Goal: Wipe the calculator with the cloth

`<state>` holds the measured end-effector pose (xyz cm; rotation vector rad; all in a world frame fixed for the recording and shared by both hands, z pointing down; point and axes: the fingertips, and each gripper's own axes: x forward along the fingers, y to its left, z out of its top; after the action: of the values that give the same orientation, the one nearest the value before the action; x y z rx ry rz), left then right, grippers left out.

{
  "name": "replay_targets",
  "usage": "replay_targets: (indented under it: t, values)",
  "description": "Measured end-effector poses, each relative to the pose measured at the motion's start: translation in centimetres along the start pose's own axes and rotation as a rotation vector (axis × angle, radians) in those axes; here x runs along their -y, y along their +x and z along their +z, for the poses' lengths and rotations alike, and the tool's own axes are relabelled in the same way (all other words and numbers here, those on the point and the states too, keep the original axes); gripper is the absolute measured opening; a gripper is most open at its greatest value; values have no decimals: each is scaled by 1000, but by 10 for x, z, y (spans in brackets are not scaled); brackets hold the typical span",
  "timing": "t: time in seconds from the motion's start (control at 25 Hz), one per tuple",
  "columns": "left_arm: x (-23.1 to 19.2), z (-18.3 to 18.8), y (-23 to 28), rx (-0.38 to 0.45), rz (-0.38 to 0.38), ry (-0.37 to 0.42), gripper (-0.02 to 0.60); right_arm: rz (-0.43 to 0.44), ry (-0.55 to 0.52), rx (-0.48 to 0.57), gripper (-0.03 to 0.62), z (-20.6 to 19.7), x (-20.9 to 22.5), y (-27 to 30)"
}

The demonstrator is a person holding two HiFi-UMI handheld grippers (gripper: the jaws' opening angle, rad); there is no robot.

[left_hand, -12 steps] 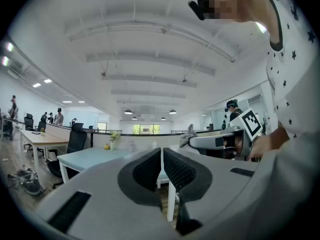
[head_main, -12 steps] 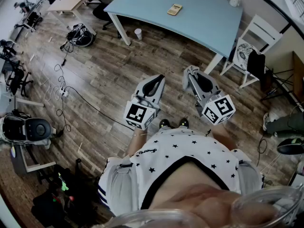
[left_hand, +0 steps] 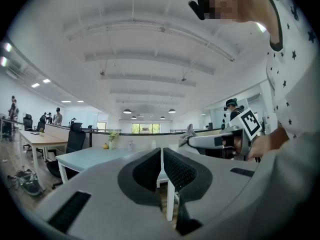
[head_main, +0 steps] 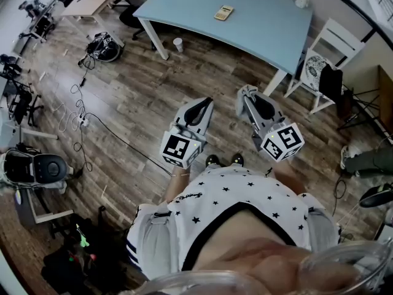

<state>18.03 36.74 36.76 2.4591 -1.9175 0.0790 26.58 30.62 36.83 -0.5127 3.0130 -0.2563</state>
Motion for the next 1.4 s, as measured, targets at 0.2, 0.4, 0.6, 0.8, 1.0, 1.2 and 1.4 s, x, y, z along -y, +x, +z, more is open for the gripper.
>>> replay_targets:
  t: [0.2,0.4,0.6,0.8,1.0,1.2,1.4]
  values:
    - [6,1,4,-5,2,8,40,7,20,9,48,0,5,-4]
    - [15,2,11,-10,5,12,40,10,42,28,48,5,14,-14]
    - [35,4,23,-15,-1,26,40,8,50,23,49,5,27,-30]
    - [53,-1,29,-28,-1,36,40,18,60,36,49,5,37,-41]
    - [55,0,28,-36,15,42,40,34,61,47,49,7,38,-43]
    - [58,-2,33,-38,9,43,40,30,72,52,49,3,44,-46]
    - [46,-3,40,-31,15,30,40,21,74,51,49,3,55,-37]
